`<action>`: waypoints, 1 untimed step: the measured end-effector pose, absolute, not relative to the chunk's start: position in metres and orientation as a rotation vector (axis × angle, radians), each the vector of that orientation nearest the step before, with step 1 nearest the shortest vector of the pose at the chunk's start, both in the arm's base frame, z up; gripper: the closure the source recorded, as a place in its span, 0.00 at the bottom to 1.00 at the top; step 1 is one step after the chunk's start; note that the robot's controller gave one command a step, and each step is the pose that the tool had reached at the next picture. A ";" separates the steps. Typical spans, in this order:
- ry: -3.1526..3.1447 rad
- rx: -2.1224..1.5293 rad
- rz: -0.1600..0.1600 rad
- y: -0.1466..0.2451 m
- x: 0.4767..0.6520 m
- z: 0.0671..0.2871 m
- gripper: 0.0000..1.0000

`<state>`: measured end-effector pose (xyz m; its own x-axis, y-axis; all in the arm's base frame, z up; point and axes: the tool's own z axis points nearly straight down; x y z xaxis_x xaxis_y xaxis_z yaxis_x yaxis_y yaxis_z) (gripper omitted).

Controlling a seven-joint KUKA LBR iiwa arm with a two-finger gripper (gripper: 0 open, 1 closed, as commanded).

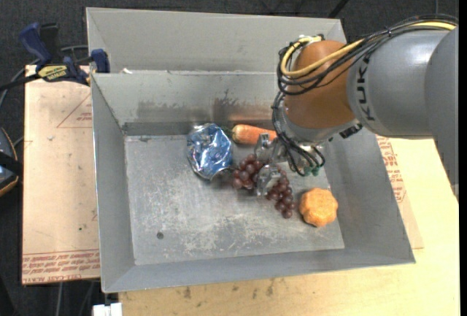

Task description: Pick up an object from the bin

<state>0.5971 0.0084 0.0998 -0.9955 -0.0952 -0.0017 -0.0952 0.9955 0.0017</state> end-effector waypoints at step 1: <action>3.143 -0.149 0.003 0.008 0.596 0.114 1.00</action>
Offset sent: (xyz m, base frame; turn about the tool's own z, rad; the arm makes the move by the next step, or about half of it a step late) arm -0.0001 0.0002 0.0056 0.0000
